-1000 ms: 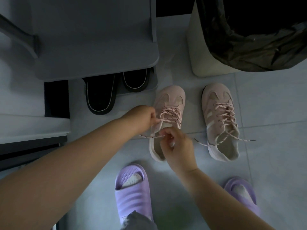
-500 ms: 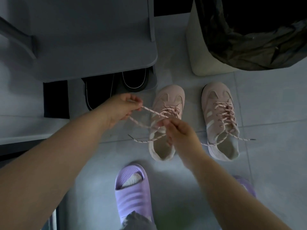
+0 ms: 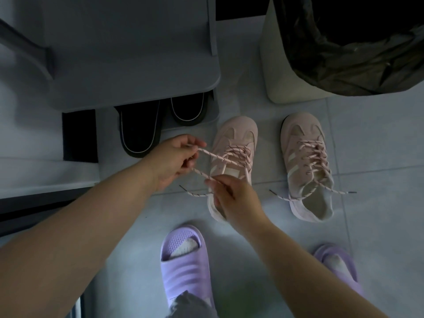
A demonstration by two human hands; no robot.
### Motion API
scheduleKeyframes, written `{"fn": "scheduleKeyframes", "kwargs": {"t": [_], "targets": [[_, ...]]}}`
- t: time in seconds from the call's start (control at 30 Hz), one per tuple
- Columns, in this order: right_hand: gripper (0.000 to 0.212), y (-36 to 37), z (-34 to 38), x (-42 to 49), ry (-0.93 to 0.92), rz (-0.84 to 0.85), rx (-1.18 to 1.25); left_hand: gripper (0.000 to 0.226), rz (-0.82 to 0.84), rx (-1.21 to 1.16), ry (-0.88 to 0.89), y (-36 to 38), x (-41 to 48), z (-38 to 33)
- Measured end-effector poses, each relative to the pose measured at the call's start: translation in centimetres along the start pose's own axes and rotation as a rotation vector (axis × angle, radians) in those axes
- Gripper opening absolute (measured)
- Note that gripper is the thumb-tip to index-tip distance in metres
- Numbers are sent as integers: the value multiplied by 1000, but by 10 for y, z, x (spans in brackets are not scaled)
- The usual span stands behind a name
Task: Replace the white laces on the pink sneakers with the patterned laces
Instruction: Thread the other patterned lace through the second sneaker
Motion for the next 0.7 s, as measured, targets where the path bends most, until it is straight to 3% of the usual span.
{"fn": "scheduleKeyframes", "kwargs": {"t": [0.1, 0.17, 0.23, 0.3, 0.43, 0.57, 0.7], "targets": [[26, -11, -4, 2, 9, -49, -124, 25, -4, 477, 248, -3, 3, 7], [25, -10, -2, 5, 14, -54, -108, 24, 11, 850, 595, 1, -3, -3], [18, -10, 2, 5, -5, -86, -40, 32, 157, 999, 902, 13, -11, -11], [24, -11, 7, 4, -25, -125, -13, 32, 343, 889, 841, 25, -17, -11], [10, -20, 14, 6, -61, -229, -53, 13, 484, 712, 436, 32, -14, 0], [11, -30, 8, 12, 29, -303, -136, 10, 245, 788, 512, 18, -5, -8], [24, -25, 6, 21, 134, -260, -424, 11, 124, 845, 498, 11, 2, -7]]}}
Point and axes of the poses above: each hand's wrist, its own x-axis towards the middle knuckle, its own y-axis out of the palm, z = x × y, the point moved 4 cm from there along x, towards the middle knuckle, and after that the axes turned 12 degrees about y, right-handed, at the moved point
